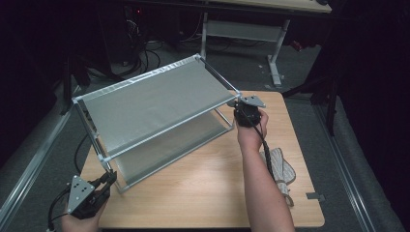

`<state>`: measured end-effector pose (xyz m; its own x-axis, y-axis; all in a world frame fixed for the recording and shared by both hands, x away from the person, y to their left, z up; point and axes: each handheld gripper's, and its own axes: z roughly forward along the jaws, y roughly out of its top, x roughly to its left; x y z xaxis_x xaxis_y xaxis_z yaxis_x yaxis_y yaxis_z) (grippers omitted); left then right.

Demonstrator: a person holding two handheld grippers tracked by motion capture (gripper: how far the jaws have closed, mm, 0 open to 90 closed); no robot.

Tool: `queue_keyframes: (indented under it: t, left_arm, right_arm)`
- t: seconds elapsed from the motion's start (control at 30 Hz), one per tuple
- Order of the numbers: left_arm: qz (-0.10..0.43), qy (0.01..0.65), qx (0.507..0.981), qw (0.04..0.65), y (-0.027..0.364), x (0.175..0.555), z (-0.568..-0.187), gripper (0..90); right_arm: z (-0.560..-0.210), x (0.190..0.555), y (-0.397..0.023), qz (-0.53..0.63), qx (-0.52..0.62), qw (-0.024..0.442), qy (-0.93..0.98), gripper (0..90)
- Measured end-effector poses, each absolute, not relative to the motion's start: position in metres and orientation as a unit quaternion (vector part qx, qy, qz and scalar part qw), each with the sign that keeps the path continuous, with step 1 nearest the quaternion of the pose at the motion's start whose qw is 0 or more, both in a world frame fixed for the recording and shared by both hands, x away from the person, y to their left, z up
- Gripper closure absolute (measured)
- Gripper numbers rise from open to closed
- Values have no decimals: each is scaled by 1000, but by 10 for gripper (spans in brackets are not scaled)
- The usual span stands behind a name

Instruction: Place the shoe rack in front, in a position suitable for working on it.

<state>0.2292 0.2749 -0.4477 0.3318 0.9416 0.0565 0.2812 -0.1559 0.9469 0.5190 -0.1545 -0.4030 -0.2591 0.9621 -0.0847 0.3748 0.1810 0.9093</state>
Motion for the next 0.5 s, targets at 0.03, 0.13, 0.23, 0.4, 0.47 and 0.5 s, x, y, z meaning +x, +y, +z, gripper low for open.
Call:
queue_keyframes:
  t: [0.03,0.13,0.23,0.4,0.47,0.5]
  left_arm:
    - [355,453,673,465,274,229,-448,795]
    - [352,445,678,468,268,227,-448,795]
    - [345,436,685,471,260,226,-447,795]
    - [337,401,706,476,234,226,-447,789]
    - [334,386,715,477,223,226,-447,784]
    - [332,380,719,478,217,227,-447,782]
  right_arm:
    - [-403,519,-156,413,495,352,679,808]
    - [-402,517,-160,409,500,354,677,809]
    - [-402,513,-170,406,503,356,675,808]
    - [-402,502,-200,400,514,368,664,803]
    - [-402,497,-215,397,521,370,658,802]
    - [-402,494,-225,398,523,371,656,801]
